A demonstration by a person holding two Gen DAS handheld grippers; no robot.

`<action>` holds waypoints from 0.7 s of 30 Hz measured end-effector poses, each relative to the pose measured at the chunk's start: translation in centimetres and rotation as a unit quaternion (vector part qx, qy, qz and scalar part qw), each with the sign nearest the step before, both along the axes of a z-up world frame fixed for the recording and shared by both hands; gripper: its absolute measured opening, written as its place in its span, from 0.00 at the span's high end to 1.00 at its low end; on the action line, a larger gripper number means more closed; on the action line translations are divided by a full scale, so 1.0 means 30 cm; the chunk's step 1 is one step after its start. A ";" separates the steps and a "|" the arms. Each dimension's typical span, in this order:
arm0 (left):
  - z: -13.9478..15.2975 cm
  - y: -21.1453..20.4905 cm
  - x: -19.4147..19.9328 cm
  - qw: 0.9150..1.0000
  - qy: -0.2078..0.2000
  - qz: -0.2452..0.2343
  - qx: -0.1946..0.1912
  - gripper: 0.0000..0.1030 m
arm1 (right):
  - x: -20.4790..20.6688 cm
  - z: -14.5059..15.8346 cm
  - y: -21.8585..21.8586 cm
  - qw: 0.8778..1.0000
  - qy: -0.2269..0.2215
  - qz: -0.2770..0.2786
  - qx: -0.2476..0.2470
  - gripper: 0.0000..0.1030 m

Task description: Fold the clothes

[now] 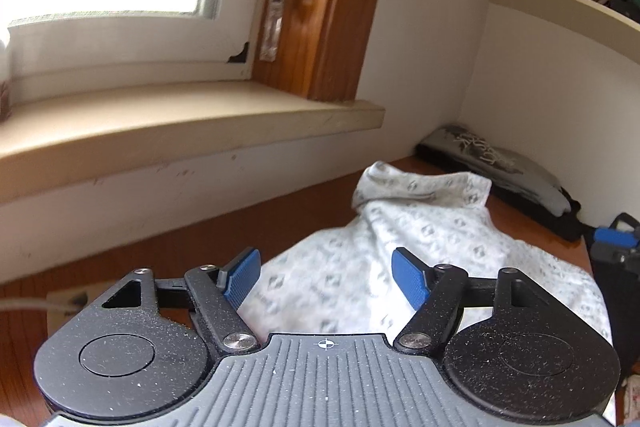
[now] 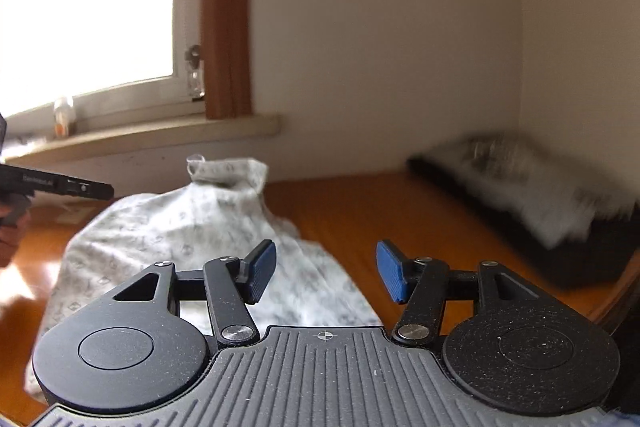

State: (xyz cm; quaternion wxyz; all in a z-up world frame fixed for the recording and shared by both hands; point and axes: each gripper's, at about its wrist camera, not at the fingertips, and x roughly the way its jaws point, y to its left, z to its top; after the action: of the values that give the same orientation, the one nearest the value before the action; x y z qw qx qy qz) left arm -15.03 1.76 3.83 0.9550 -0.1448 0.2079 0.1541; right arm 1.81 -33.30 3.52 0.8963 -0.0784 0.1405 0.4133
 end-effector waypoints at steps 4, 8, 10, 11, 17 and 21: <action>-0.031 0.055 -0.037 0.998 -0.025 0.014 -0.051 0.26 | -0.084 -0.021 0.097 0.999 0.004 0.043 -0.017 0.46; -0.043 0.085 -0.051 0.997 -0.029 0.019 -0.072 0.26 | -0.142 -0.077 0.194 0.995 0.027 0.082 -0.043 0.46; -0.041 0.084 -0.056 0.997 -0.027 0.021 -0.065 0.25 | -0.150 -0.094 0.215 0.994 0.031 0.090 -0.056 0.46; -0.039 0.084 -0.058 0.997 -0.028 0.022 -0.063 0.25 | -0.152 -0.101 0.223 0.993 0.032 0.093 -0.063 0.46; -0.037 0.074 -0.053 0.998 -0.024 0.012 -0.060 0.25 | -0.129 -0.118 0.161 0.990 0.018 0.108 -0.093 0.47; -0.034 0.058 -0.045 0.998 -0.018 0.004 -0.052 0.25 | -0.088 -0.126 0.103 0.989 -0.003 0.107 -0.100 0.47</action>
State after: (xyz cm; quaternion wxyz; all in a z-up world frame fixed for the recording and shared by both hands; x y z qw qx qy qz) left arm -16.38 3.51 2.81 0.9490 -0.1979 0.1981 0.1448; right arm -0.83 -30.22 -0.27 0.8351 -0.1838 0.1689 0.4902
